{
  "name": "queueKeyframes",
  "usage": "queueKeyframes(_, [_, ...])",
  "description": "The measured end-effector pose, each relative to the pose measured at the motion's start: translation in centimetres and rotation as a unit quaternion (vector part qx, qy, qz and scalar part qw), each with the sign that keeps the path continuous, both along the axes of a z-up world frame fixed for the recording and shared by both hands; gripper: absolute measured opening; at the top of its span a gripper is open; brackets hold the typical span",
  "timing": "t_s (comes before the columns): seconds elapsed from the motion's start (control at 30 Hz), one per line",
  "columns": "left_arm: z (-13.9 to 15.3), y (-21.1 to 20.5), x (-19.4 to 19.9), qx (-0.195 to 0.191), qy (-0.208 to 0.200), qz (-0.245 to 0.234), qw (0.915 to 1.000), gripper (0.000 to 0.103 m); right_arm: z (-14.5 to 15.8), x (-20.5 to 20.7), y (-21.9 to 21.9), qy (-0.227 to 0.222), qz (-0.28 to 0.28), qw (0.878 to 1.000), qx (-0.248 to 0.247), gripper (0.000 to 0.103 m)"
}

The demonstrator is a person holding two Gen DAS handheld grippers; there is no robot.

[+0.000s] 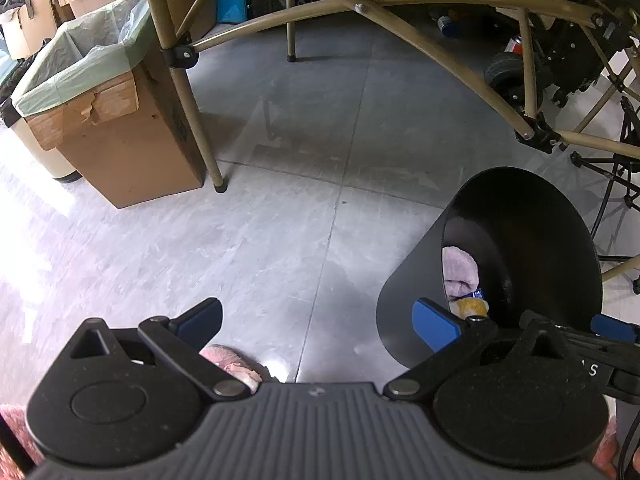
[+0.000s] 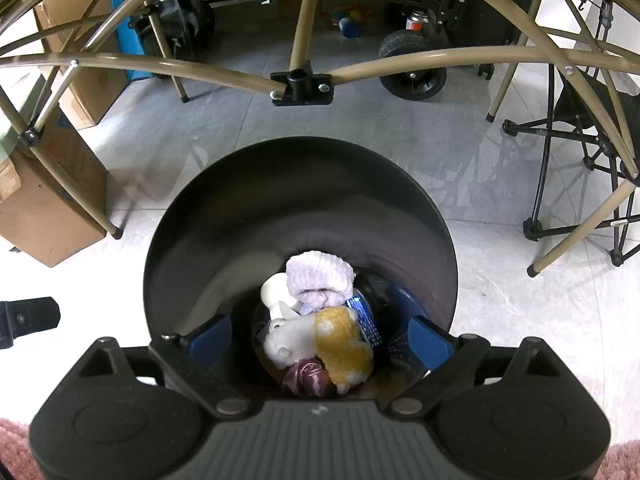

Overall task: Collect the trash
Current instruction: 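Raise both tools from the bin back toward the table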

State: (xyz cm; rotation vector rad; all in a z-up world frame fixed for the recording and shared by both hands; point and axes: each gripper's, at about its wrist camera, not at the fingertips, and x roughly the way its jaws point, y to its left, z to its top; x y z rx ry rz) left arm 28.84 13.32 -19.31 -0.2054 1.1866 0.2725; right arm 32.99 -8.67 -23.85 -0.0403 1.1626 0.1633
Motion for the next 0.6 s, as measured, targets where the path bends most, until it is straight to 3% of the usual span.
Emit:
queueKeyframes(0.3, [1.0, -0.4, -0.3, -0.002, -0.018, -0.006, 0.9998, 0.103, 1.0, -0.4, -0.3, -0.015, 0.003, 1.000, 0.009, 0.095])
queueKeyframes(0.53, [3.1, -1.1, -0.8, 0.002, -0.059, -0.013, 0.9982, 0.103, 2.8, -1.0, -1.4, -0.037, -0.005, 0.998, 0.040, 0.096])
queueKeyframes(0.6, [3.9, -1.3, -1.0, 0.005, -0.075, -0.012, 0.9971, 0.103, 3.6, -1.4, -1.8, -0.048, -0.007, 0.998, 0.050, 0.101])
